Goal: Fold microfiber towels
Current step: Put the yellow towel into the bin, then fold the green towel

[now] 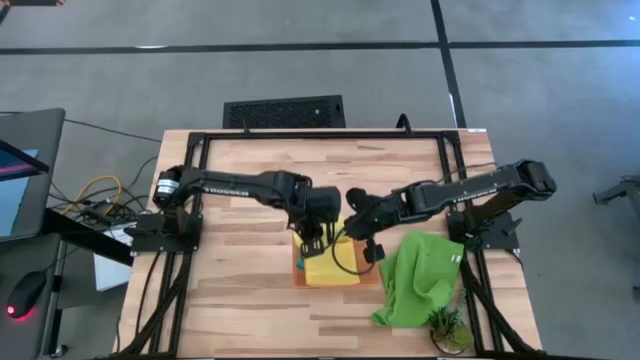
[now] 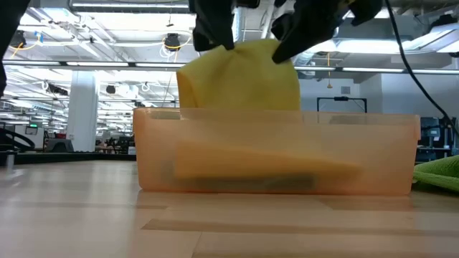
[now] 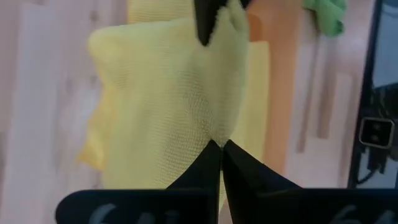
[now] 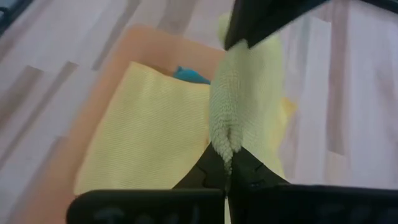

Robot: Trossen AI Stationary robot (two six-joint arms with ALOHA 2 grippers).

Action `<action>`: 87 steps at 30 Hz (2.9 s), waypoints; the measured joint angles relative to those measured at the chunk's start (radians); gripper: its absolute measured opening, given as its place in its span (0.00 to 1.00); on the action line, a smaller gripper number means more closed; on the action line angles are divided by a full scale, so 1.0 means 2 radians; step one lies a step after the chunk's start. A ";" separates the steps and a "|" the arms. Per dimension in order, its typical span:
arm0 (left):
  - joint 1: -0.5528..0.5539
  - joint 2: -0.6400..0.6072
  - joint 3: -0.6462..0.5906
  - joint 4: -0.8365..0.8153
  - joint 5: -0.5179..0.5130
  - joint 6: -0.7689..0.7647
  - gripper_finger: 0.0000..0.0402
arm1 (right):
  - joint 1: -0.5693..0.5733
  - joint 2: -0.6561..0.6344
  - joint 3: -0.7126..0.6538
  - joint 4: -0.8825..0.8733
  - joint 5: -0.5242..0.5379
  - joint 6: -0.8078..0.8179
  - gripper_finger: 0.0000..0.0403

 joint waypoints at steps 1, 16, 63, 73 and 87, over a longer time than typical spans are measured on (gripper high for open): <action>-0.006 0.000 0.000 0.001 -0.002 -0.001 0.00 | 0.005 0.000 0.000 0.000 0.000 0.005 0.03; -0.050 0.001 -0.079 0.087 -0.026 -0.043 0.00 | 0.047 0.076 0.001 0.006 0.000 0.034 0.05; -0.055 -0.014 -0.104 0.109 -0.032 -0.017 0.43 | 0.058 0.022 0.000 -0.072 -0.004 0.086 0.65; -0.057 -0.066 -0.104 0.091 -0.120 -0.012 0.43 | 0.079 -0.055 -0.006 -0.258 -0.014 0.166 0.65; -0.055 -0.104 -0.103 0.054 -0.193 -0.063 0.43 | 0.120 -0.066 -0.127 -0.295 -0.070 0.275 0.65</action>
